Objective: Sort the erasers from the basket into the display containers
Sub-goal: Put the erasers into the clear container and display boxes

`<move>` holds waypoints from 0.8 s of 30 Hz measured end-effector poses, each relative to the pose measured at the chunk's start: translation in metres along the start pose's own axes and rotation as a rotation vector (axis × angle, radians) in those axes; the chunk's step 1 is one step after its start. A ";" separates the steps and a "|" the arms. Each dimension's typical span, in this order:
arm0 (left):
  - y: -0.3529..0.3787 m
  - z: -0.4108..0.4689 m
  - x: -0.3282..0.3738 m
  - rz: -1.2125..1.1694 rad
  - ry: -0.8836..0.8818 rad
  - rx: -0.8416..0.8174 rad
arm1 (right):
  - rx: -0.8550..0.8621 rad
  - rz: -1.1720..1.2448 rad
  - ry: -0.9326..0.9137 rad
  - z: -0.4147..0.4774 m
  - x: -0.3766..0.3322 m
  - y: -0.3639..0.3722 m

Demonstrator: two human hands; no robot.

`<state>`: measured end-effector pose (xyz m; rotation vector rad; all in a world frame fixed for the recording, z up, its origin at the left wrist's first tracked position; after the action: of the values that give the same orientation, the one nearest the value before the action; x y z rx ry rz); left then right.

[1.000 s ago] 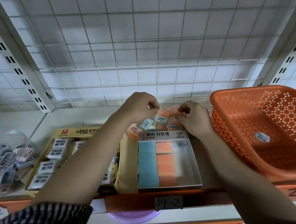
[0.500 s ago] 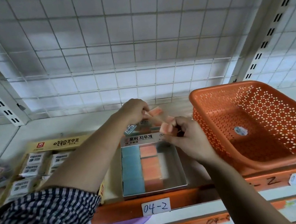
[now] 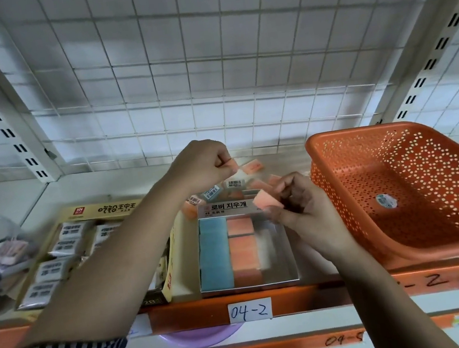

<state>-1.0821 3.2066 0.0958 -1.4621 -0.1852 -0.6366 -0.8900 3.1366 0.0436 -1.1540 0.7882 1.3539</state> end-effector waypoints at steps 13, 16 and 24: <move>0.000 -0.048 -0.024 -0.349 -0.172 0.179 | 0.038 -0.396 -0.009 0.000 -0.006 0.001; -0.001 -0.049 -0.031 -0.402 -0.215 0.230 | 0.072 -0.515 -0.067 -0.004 -0.008 0.005; -0.003 -0.052 -0.032 -0.408 -0.222 0.305 | 0.106 -0.681 -0.155 -0.003 -0.009 0.008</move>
<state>-1.1228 3.1664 0.0759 -1.2029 -0.7373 -0.7350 -0.8985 3.1294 0.0499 -1.0814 0.2980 0.8060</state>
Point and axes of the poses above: each hand's wrist, its own z-axis towards the middle knuckle, its own y-axis out of the palm, x = y × z, the point moved 4 cm from there along z, towards the middle knuckle
